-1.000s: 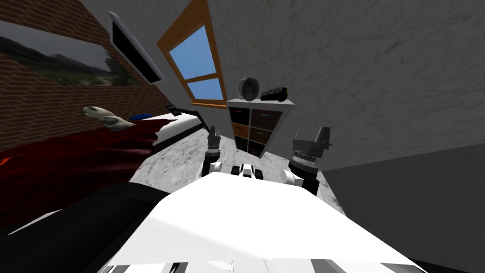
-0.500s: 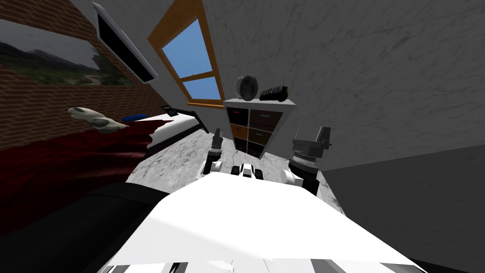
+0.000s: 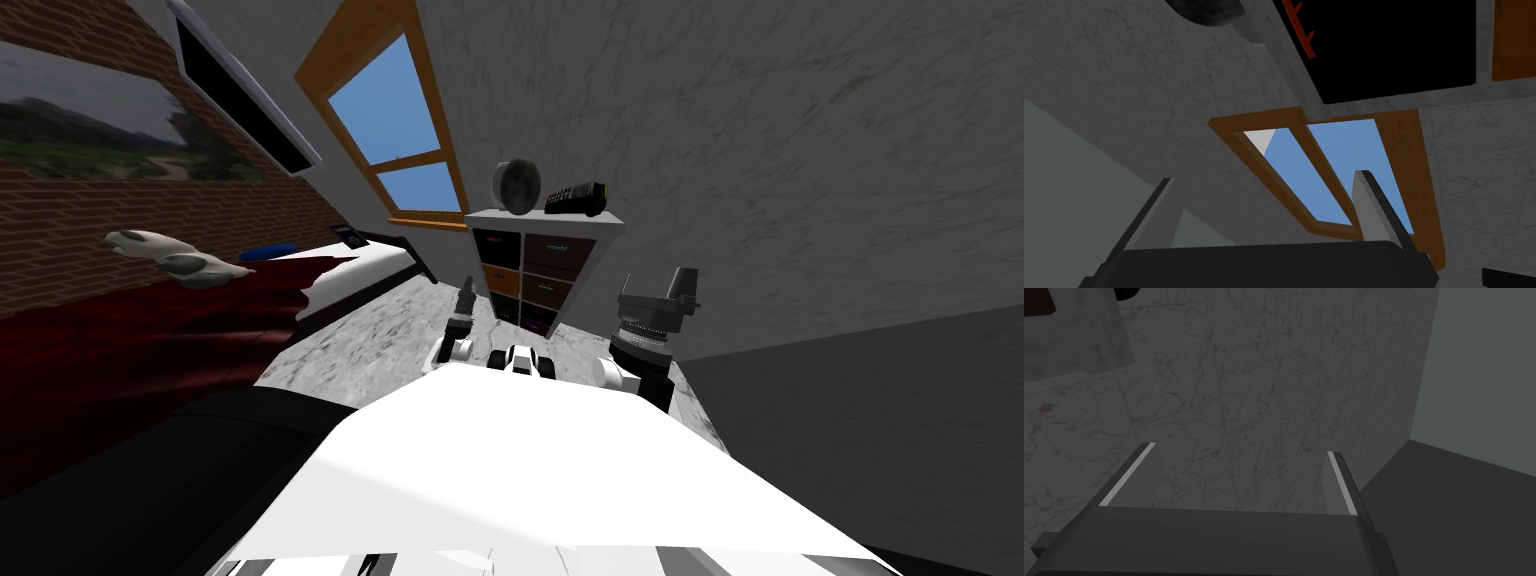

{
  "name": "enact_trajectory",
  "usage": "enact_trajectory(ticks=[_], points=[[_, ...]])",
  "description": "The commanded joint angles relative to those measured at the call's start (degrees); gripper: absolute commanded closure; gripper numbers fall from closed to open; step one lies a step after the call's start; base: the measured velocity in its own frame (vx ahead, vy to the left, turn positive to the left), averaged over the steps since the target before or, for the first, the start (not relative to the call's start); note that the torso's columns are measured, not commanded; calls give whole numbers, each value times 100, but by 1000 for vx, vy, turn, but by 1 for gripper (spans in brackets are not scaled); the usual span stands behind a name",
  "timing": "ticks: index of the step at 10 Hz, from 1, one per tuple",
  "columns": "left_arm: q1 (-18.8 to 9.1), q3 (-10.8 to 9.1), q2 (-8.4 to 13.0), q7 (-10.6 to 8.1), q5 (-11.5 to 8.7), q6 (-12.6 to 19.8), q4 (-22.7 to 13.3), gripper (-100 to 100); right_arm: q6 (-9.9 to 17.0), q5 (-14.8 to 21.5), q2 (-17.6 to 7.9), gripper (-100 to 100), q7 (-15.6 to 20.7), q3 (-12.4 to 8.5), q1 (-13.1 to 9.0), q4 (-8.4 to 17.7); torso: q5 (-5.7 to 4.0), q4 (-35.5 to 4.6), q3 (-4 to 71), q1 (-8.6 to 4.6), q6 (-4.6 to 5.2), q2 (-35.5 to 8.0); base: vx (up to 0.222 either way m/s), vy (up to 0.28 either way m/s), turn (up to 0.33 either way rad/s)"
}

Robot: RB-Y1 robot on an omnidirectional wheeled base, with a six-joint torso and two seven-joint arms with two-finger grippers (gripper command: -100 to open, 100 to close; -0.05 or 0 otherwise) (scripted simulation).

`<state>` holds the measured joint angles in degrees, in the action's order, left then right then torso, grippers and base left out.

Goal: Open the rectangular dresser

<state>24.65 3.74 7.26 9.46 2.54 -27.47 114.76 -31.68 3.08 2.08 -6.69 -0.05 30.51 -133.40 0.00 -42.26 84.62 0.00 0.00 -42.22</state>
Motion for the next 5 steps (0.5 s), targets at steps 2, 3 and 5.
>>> enact_trajectory(ticks=[2,3,5], points=[[-133,14,-10,-29,22,105,-430,-100,0,0,0,0,0,0,0,0,0,-3,-6,2,-1,-10,77,-4,-24],[-198,25,-31,-32,35,145,-602,-100,0,0,0,0,0,0,0,0,1,-5,-10,2,0,-16,70,-1,-45],[-298,40,-46,-36,55,208,-867,-100,0,0,0,0,0,0,0,0,0,-2,-3,1,0,-3,90,-2,-46]])
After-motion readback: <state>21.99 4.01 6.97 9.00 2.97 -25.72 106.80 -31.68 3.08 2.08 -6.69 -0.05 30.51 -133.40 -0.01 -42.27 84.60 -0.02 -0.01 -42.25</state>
